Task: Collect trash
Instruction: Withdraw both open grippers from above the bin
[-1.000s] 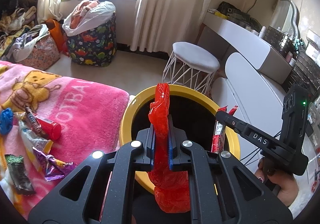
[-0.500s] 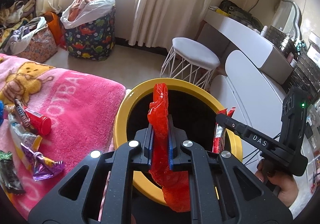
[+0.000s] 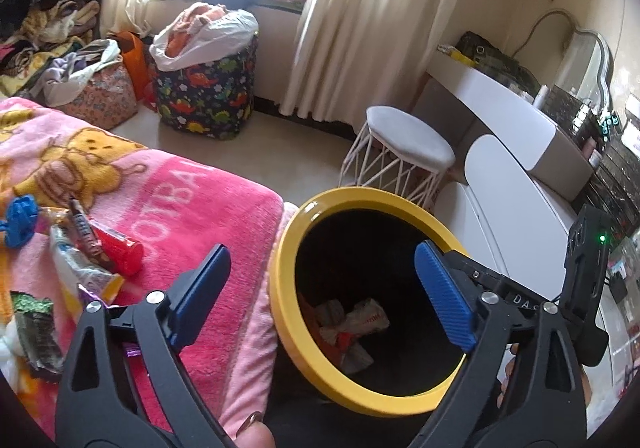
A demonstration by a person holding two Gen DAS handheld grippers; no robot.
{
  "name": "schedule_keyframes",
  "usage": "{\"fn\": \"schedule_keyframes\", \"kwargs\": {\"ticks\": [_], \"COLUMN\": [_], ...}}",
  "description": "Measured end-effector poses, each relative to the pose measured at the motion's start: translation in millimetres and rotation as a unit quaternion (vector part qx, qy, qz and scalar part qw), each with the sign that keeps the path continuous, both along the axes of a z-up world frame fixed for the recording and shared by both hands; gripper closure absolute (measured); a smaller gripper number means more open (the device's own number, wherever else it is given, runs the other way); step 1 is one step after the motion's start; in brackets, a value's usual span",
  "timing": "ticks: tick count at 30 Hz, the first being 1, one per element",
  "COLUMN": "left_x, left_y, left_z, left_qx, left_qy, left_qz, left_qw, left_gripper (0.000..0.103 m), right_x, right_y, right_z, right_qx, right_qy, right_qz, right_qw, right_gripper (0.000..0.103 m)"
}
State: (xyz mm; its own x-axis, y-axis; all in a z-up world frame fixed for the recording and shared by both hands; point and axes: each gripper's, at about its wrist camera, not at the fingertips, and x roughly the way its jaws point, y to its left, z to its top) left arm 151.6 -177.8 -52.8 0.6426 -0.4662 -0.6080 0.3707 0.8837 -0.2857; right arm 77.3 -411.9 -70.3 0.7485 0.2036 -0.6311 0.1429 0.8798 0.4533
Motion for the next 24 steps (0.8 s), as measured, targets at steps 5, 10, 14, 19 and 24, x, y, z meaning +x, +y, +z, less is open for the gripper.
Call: {"fn": "schedule_keyframes", "kwargs": {"ticks": [5, 10, 14, 19, 24], "left_x": [-4, -8, -11, -14, -17], "left_y": [9, 18, 26, 37, 49], "left_z": [6, 12, 17, 20, 23], "left_qx": [0.001, 0.0, -0.003, -0.005, -0.008], "left_qy": [-0.01, -0.02, -0.026, -0.033, -0.038], "left_qz": [0.01, 0.02, 0.027, 0.037, 0.05], "left_qw": [0.9999, 0.9996, 0.9993, 0.9988, 0.998], "left_gripper": [0.014, 0.014, 0.014, 0.014, 0.014], "right_x": [-1, -2, -2, -2, -2], "right_y": [7, 17, 25, 37, 47], "right_z": [6, 14, 18, 23, 28], "right_qx": [-0.006, -0.013, -0.015, -0.021, -0.027], "right_qy": [-0.01, -0.022, -0.028, -0.036, -0.043], "right_qz": [0.01, 0.025, 0.037, 0.055, 0.072], "right_qw": [1.0, 0.999, 0.999, 0.998, 0.996], "right_gripper": [0.049, 0.049, 0.048, 0.048, 0.048]}}
